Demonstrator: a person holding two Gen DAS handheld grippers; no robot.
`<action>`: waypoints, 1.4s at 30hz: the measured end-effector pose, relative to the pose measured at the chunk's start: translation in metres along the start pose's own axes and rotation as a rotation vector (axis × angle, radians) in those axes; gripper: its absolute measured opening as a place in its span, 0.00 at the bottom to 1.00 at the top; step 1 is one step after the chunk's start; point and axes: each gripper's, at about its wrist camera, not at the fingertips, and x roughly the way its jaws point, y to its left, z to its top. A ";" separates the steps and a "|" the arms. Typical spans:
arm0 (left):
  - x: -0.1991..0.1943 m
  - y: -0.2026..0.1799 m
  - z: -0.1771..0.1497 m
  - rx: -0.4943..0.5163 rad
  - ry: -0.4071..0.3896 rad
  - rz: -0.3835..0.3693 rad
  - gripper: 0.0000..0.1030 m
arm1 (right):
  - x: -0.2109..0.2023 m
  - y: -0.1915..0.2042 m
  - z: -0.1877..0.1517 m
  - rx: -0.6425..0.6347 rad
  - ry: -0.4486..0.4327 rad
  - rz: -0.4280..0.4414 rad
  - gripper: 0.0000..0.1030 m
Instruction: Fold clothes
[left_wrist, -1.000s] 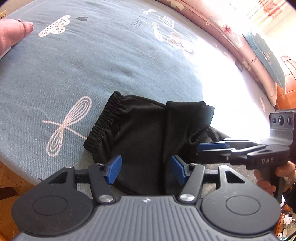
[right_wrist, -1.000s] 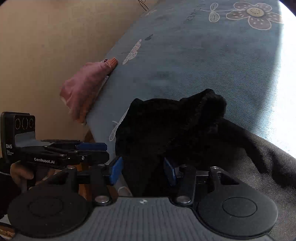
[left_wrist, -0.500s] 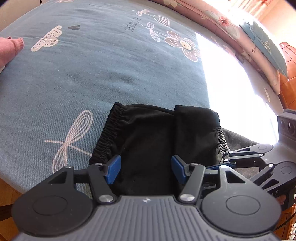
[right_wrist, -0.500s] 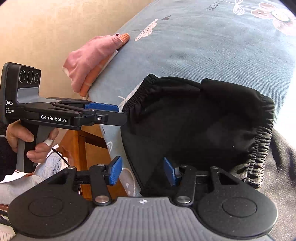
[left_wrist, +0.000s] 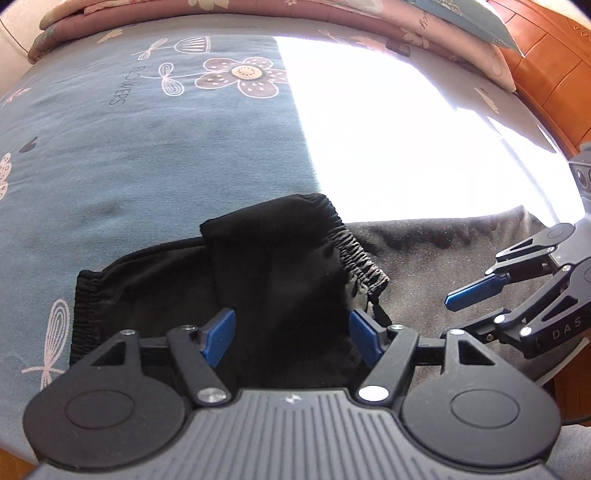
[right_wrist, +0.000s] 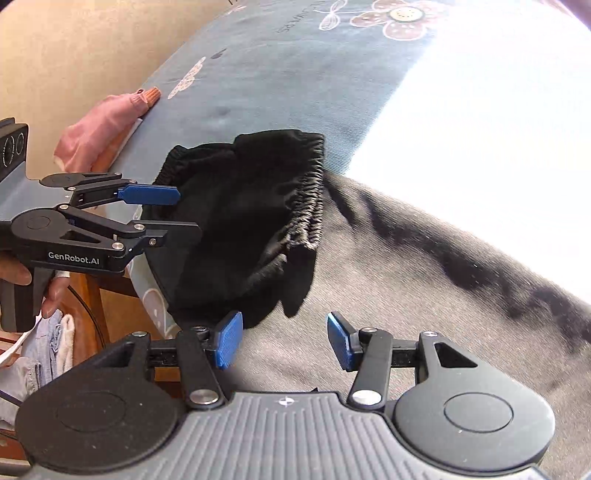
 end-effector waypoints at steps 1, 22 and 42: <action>0.003 -0.010 0.003 0.019 0.002 -0.007 0.67 | -0.005 -0.009 -0.008 0.021 -0.003 -0.022 0.54; 0.090 -0.088 0.020 0.132 0.145 -0.017 0.69 | -0.022 -0.071 -0.093 0.127 0.008 -0.240 0.84; 0.053 -0.107 0.003 0.298 -0.022 0.366 0.51 | -0.001 -0.054 -0.090 0.099 0.052 -0.324 1.00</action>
